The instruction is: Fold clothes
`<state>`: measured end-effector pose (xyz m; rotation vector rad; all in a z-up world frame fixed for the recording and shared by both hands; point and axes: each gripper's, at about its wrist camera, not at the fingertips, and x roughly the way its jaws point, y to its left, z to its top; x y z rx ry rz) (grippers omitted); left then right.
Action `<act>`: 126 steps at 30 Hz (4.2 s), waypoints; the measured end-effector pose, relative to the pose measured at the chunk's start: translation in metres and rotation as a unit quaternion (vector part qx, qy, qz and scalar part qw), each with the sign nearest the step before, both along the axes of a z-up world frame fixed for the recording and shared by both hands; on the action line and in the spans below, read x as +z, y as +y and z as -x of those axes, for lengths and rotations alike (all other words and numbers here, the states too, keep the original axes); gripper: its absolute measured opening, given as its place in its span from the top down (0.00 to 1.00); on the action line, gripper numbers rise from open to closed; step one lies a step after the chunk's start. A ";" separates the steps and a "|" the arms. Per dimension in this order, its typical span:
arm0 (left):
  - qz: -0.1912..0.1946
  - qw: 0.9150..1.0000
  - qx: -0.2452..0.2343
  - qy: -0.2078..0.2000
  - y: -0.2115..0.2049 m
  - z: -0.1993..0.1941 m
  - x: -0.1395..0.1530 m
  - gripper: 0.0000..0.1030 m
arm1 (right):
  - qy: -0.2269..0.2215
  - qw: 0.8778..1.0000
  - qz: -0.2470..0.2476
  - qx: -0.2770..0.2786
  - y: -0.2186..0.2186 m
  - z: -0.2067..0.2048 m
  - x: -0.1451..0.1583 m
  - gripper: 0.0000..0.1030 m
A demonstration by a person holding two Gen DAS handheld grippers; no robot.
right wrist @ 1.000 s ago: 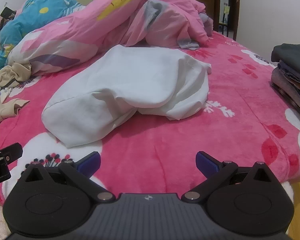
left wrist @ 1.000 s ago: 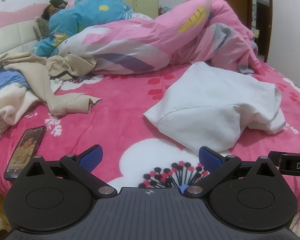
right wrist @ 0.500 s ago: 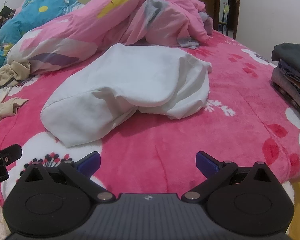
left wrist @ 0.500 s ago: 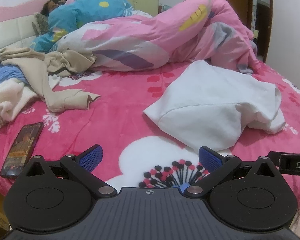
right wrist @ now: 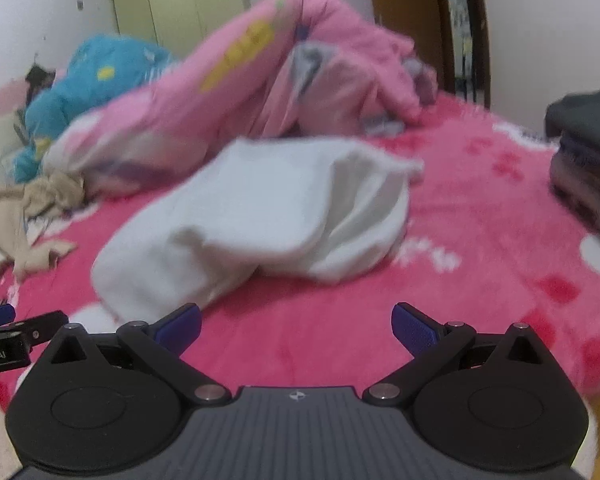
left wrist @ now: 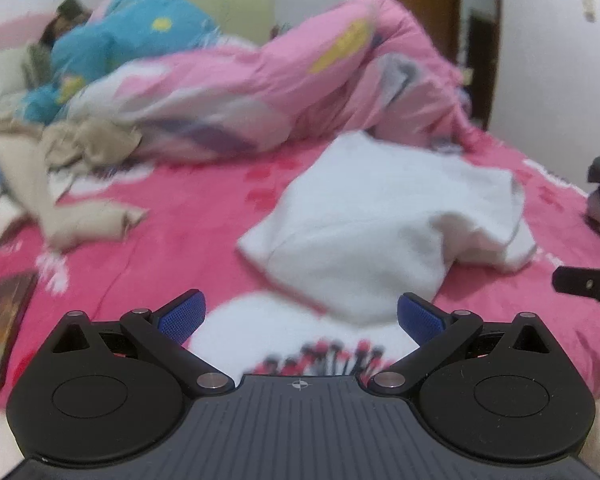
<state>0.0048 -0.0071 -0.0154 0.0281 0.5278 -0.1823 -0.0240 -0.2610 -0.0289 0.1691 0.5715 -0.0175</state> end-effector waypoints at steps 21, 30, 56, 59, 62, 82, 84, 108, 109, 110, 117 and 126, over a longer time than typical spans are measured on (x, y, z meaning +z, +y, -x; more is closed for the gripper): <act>0.008 0.995 -0.072 0.064 -0.043 -0.086 -0.052 0.87 | 0.029 0.950 -0.309 -0.024 -0.108 -0.148 -0.048 0.93; 0.011 0.994 -0.076 0.077 -0.032 -0.044 -0.048 0.93 | -0.087 0.944 -0.314 0.052 -0.115 -0.058 -0.013 0.99; -0.165 0.977 -0.131 -0.007 -0.104 -0.049 -0.061 0.41 | -0.018 0.956 -0.284 0.075 -0.095 -0.104 -0.057 0.93; -0.183 0.972 -0.143 -0.015 -0.112 -0.056 -0.069 0.42 | -0.080 0.949 -0.286 0.109 -0.092 -0.106 -0.027 0.96; -0.148 0.980 -0.133 -0.007 -0.104 -0.059 -0.065 0.66 | -0.148 0.933 -0.294 0.147 -0.092 -0.097 0.010 0.96; 0.090 0.970 -0.044 -0.224 0.024 0.005 0.129 0.97 | -0.336 0.886 -0.193 0.256 -0.046 -0.032 0.220 0.96; 0.096 0.961 -0.044 -0.256 0.034 0.021 0.147 0.98 | -0.352 0.879 -0.196 0.256 -0.049 -0.017 0.232 0.96; 0.031 0.999 -0.016 0.016 0.007 -0.031 0.012 0.82 | -0.120 0.990 0.029 -0.065 -0.165 -0.120 0.162 0.45; 0.038 0.999 -0.013 0.032 0.010 -0.033 0.003 0.82 | -0.065 0.994 0.055 -0.075 -0.171 -0.133 0.143 0.26; 0.044 0.998 -0.010 0.049 0.014 -0.035 -0.006 0.82 | -0.003 0.994 0.079 -0.070 -0.173 -0.141 0.121 0.25; 0.035 0.996 -0.007 0.081 0.028 -0.056 -0.039 0.80 | 0.068 0.984 0.165 -0.024 -0.141 -0.093 0.057 0.25; 0.077 0.992 0.024 0.097 0.047 -0.048 -0.057 0.80 | -0.109 0.916 0.246 0.298 0.051 -0.038 0.037 0.17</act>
